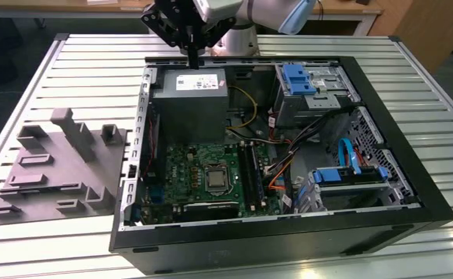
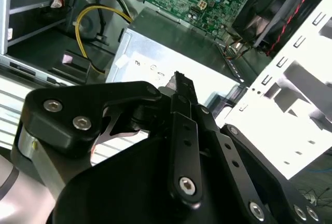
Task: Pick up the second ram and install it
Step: 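Reach for the second ram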
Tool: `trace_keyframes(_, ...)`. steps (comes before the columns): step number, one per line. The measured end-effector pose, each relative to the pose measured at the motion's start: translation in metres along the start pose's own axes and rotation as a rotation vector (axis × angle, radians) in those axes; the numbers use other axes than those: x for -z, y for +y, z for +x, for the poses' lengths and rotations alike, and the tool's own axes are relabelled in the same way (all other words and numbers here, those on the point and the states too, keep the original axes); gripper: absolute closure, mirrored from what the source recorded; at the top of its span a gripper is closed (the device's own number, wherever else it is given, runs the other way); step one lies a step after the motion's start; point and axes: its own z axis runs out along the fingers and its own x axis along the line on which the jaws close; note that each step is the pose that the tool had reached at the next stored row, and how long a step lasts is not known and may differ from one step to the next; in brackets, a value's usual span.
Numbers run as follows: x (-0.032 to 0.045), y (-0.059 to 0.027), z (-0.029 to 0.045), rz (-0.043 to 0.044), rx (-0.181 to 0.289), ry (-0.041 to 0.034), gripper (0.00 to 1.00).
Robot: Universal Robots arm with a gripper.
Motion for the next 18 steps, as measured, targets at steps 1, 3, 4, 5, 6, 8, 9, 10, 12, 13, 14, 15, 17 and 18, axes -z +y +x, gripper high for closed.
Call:
trace_keyframes(1,0.0000,-0.0001,0.0018,0.0000,0.000,-0.0001,0.90)
trace_keyframes(3,0.0001,-0.0005,0.0061,-0.0001,0.000,-0.0007,0.90)
trace_keyframes(4,0.0001,-0.0006,0.0084,-0.0002,0.000,-0.0010,0.90)
trace_keyframes(5,0.0002,-0.0008,0.0108,-0.0002,0.000,-0.0013,0.90)
trace_keyframes(6,0.0002,-0.0010,0.0133,-0.0002,0.000,-0.0018,0.90)
trace_keyframes(8,0.0003,-0.0014,0.0182,-0.0003,0.000,-0.0029,0.90)
trace_keyframes(9,0.0003,-0.0015,0.0203,-0.0003,0.000,-0.0035,0.90)
trace_keyframes(10,0.0003,-0.0017,0.0223,-0.0004,0.000,-0.0041,0.90)
trace_keyframes(12,0.0003,-0.0020,0.0264,-0.0005,0.000,-0.0053,0.90)
trace_keyframes(13,0.0003,-0.0022,0.0287,-0.0006,0.000,-0.0060,0.90)
trace_keyframes(14,0.0003,-0.0023,0.0310,-0.0006,0.000,-0.0066,0.90)
trace_keyframes(15,0.0003,-0.0025,0.0333,-0.0006,0.000,-0.0072,0.90)
trace_keyframes(17,0.0004,-0.0029,0.0387,-0.0006,0.000,-0.0088,0.90)
trace_keyframes(18,0.0004,-0.0031,0.0414,-0.0008,0.000,-0.0099,0.90)
